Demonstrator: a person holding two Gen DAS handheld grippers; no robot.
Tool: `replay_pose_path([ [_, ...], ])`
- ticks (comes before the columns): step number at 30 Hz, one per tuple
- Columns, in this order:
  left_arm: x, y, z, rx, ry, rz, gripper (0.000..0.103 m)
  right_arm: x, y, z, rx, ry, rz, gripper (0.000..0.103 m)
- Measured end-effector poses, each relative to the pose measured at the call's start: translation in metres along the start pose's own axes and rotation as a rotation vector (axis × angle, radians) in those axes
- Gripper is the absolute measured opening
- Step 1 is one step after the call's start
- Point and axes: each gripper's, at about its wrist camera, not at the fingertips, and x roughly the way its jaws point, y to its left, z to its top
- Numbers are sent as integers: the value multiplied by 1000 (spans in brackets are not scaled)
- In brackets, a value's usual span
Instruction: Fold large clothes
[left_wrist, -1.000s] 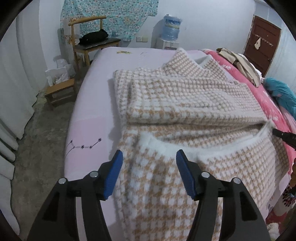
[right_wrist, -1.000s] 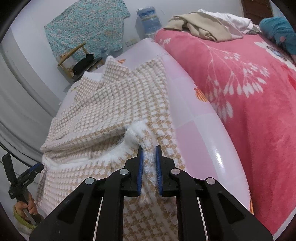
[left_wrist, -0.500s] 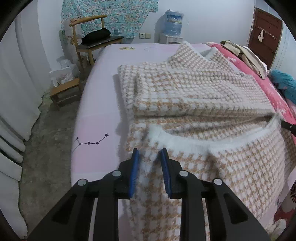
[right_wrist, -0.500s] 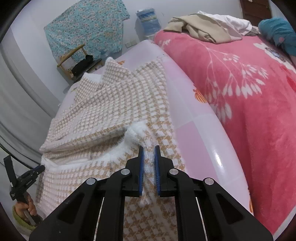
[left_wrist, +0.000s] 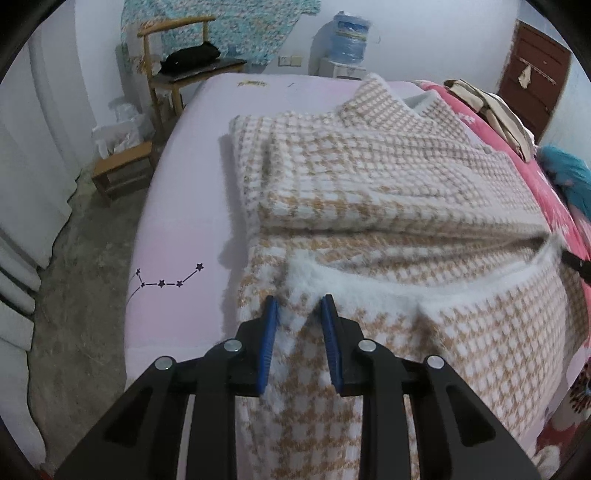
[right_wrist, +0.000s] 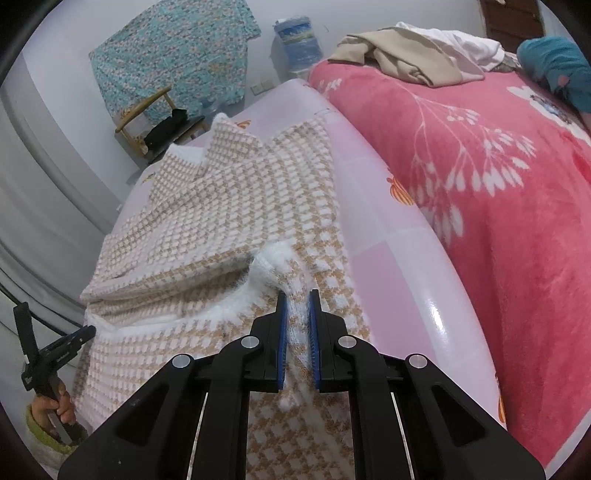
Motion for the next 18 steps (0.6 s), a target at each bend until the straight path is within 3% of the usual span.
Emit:
replay_pose_path([
  [10, 4, -4, 0, 8, 12, 5, 31, 1, 0, -1, 8, 3, 6, 9],
  [11, 4, -4, -1, 4, 11, 3, 30, 1, 0, -1, 9, 2, 6, 9],
  [14, -6, -10, -4, 27, -14, 21, 10, -4, 2, -3, 8, -12, 3, 8],
  [18, -39, -22, -4, 98, -137, 77, 9, -23, 5, -1, 7, -69, 10, 7],
])
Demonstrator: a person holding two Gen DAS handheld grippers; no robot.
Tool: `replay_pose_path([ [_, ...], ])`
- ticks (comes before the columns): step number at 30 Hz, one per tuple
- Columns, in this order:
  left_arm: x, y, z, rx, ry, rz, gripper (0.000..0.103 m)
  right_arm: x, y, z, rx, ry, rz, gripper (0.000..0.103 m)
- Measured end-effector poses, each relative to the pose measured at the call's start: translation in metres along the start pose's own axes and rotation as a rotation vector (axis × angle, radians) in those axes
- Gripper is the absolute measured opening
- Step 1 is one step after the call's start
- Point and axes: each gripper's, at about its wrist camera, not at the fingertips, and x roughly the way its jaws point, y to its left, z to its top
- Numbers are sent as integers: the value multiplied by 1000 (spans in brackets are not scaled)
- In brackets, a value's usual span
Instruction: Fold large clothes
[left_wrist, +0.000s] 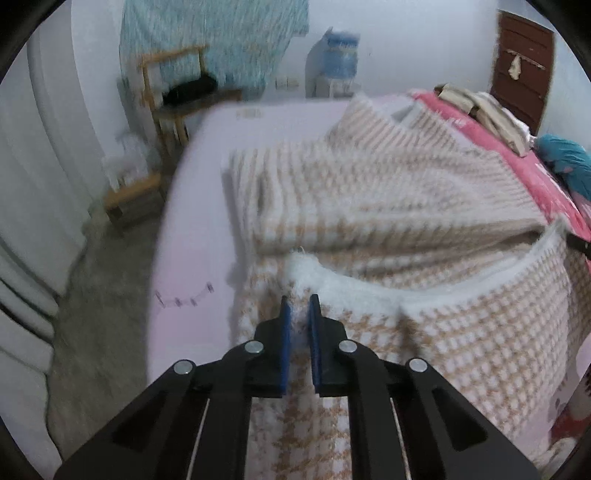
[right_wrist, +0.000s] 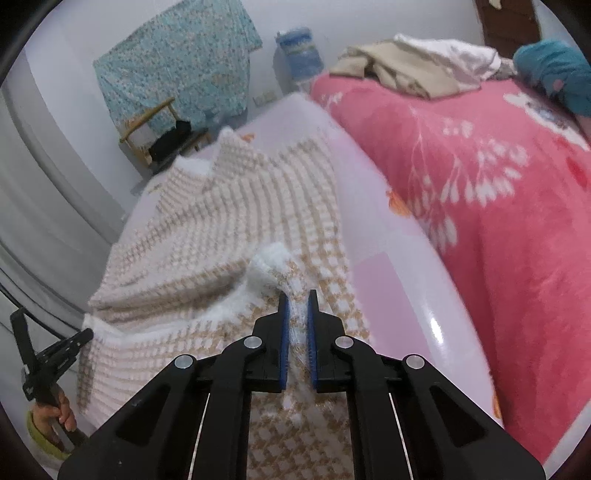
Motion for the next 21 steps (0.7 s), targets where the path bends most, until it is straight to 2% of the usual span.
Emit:
replay_pose_path([
  [2, -13, 3, 9, 4, -55, 12, 9, -7, 1, 5, -3, -25, 4, 6],
  [6, -7, 10, 24, -18, -81, -2, 9, -2, 3, 16, -7, -42, 3, 6],
  [12, 30, 16, 19, -75, -7, -19, 9, 25, -10, 16, 34, -1, -6, 6],
  [21, 37, 13, 13, -50, 3, -11, 10, 35, -18, 6, 59, 30, -23, 7],
])
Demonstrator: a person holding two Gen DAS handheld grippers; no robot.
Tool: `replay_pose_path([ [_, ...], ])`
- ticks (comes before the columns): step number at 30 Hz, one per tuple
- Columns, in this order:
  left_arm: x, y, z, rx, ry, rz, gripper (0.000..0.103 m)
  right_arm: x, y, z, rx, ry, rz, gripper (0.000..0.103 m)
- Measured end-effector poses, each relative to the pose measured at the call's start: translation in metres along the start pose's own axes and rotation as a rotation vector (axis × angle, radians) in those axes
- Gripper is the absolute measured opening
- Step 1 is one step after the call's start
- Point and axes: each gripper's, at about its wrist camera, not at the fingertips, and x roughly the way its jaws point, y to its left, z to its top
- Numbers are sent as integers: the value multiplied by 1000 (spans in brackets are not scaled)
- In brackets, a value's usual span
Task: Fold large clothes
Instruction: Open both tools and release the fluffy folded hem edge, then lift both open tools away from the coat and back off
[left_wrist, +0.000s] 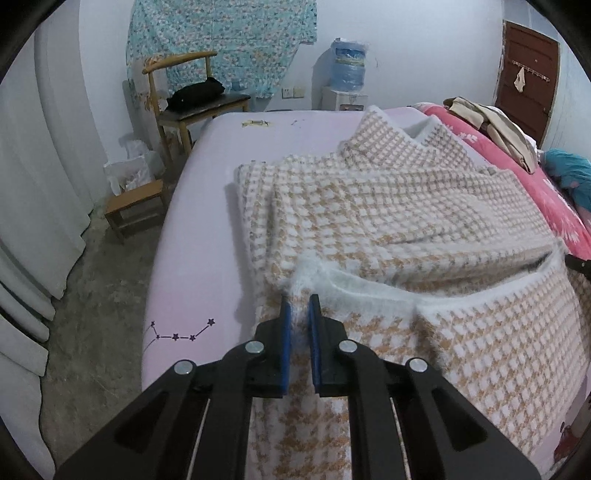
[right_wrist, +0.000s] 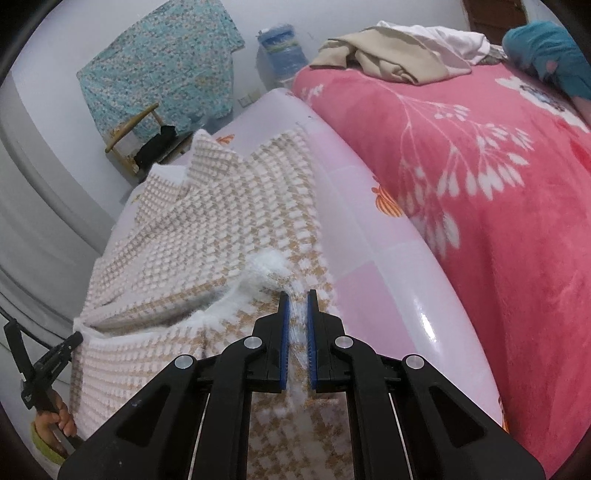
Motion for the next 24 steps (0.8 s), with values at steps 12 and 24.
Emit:
replay_pose_path([
  [12, -27, 11, -1, -54, -43, 6, 41, -24, 2, 4, -21, 5, -10, 68],
  [24, -27, -93, -26, 169, 62, -300, 50, -13, 128, -55, -454, 151, 129, 40],
])
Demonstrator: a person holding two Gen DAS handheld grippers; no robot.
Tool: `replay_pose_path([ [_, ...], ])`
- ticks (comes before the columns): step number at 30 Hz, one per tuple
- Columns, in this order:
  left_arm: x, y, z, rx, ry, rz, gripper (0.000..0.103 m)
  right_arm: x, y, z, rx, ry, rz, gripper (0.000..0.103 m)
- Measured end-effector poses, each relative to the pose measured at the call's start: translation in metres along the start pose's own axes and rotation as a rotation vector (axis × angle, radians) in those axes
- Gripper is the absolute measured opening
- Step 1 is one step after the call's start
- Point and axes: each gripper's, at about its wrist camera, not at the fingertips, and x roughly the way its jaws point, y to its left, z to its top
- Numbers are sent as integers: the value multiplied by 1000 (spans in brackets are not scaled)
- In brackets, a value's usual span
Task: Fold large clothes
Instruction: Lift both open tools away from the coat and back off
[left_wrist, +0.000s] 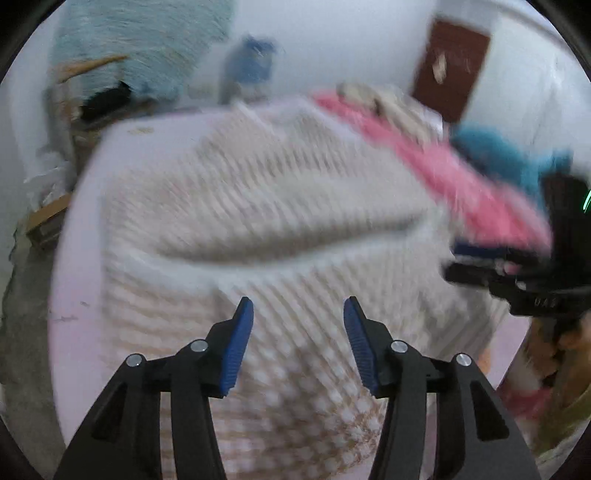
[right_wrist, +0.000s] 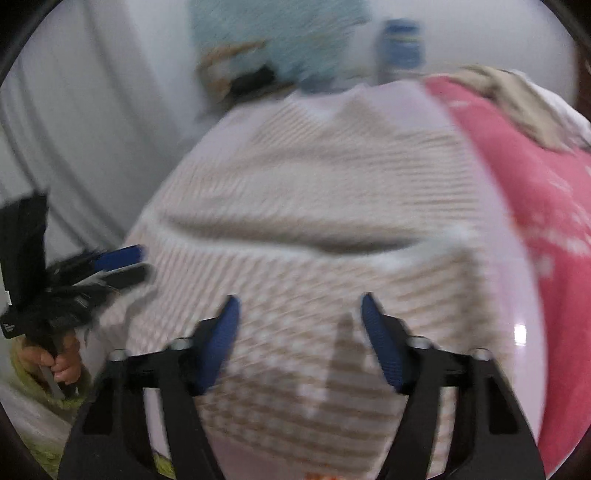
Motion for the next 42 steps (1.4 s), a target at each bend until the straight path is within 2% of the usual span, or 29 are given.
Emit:
replay_pose_path([
  [1, 15, -4, -6, 16, 37, 39, 50, 9, 6, -1, -17, 24, 0, 37],
  [2, 20, -4, -9, 8, 37, 49, 50, 22, 10, -1, -24, 44, -2, 38],
  [3, 19, -1, -11, -19, -2, 42, 50, 31, 10, -1, -15, 54, -6, 39],
  [5, 20, 5, -9, -55, -4, 31, 50, 44, 5, 0, 19, 59, 9, 41],
  [8, 11, 9, -4, -93, 6, 22, 50, 42, 3, 4, 62, 64, 13, 39],
  [11, -2, 10, 0, -88, -48, -21, 50, 29, 10, 6, 48, 36, 1, 37],
  [13, 0, 9, 2, -62, -46, 23, 51, 29, 13, 10, 49, 25, 2, 36],
  [15, 15, 14, 3, -67, 2, 87, 51, 41, 11, 16, 58, 40, -22, 35],
  [16, 24, 20, 2, -89, 19, 93, 52, 47, 8, 16, 67, 46, -21, 35],
  [19, 23, 29, 4, -127, 3, 57, 52, 55, 2, 19, 100, 46, -6, 35],
  [22, 8, 36, 4, -153, -29, 42, 52, 38, -2, 19, 107, 25, -44, 32],
  [25, -10, 55, 5, -195, -87, 90, 52, 10, -28, 17, 182, -43, -100, 32],
  [27, -16, 68, 3, -218, -105, 154, 52, -2, -49, 17, 232, -76, -169, 33],
  [29, -12, 78, 0, -221, -88, 205, 52, -6, -72, 17, 283, -85, -229, 33],
  [31, 1, 91, -4, -248, -44, 247, 52, -1, -91, 15, 315, -74, -280, 29],
  [33, 8, 103, -9, -287, -36, 218, 52, 16, -110, 8, 363, -37, -255, 26],
  [35, 3, 106, -10, -296, -46, 206, 52, 14, -112, 7, 374, -48, -248, 26],
  [37, -5, 100, -9, -275, -48, 217, 52, 5, -106, 8, 378, -51, -254, 30],
  [39, -20, 92, -10, -259, -81, 189, 53, -10, -94, 7, 365, -77, -203, 48],
  [42, -45, 66, -13, -190, -137, 113, 62, -30, -58, 0, 269, -108, -145, 53],
])
